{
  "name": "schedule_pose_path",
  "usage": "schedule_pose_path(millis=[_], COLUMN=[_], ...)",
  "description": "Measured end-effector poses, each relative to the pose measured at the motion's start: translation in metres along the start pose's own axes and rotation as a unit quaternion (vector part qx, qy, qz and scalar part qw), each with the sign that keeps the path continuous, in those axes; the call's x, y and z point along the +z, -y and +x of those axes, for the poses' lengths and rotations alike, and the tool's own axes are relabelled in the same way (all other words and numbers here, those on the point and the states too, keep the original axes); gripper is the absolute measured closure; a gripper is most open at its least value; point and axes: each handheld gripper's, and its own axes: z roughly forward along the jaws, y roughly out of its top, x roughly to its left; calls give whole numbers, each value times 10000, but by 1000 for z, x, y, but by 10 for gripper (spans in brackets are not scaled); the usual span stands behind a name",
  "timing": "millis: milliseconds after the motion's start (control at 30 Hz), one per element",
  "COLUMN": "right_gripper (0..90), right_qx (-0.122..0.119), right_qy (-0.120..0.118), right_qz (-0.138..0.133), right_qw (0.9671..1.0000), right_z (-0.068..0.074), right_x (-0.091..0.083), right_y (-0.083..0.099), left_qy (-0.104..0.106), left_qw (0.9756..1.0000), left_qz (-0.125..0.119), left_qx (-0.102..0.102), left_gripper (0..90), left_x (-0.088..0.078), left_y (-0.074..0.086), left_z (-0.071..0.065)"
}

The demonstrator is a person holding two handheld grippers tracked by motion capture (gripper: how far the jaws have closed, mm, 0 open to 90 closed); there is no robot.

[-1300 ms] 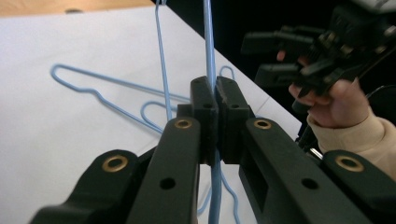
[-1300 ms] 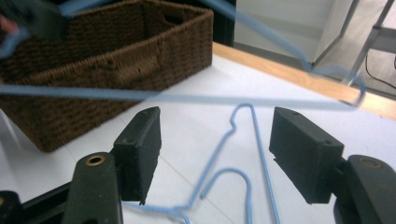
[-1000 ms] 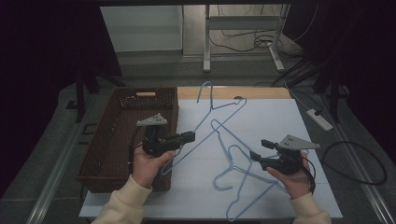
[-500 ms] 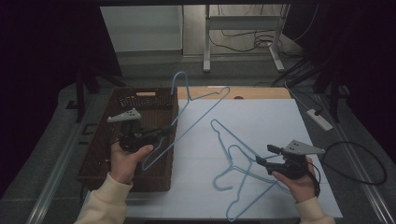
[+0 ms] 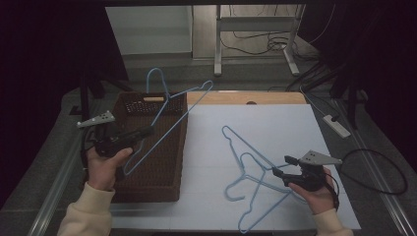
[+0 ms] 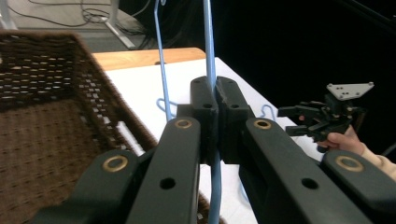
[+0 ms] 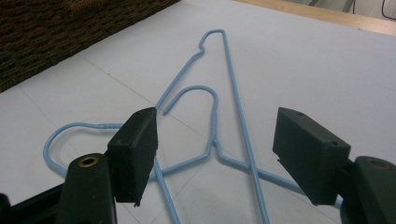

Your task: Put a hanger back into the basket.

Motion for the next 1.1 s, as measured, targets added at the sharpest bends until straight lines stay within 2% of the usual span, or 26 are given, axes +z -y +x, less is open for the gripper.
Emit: schedule_pose_path(millis=[200, 433, 633, 833, 1100], right_gripper=[314, 314, 313, 313, 313], right_qx=[71, 106, 78, 58, 57], right_qy=[49, 80, 83, 89, 92], right_qz=[-1, 21, 68, 113, 146], right_qw=[10000, 9999, 9999, 9999, 9998], right_z=[-4, -7, -5, -4, -4], right_x=[-3, -4, -2, 0, 1], right_y=[4, 6, 7, 7, 7], left_qy=[-188, -311, -444, -522, -575], left_qw=[9998, 9995, 9990, 9986, 9981], left_qz=[-20, -15, 0, 61, 230], left_qx=[21, -1, -14, -60, -77], left_gripper=[870, 870, 870, 870, 870], left_x=[-12, -27, -36, -40, -37], left_y=[3, 5, 9, 12, 16], left_z=[16, 35, 44, 55, 64])
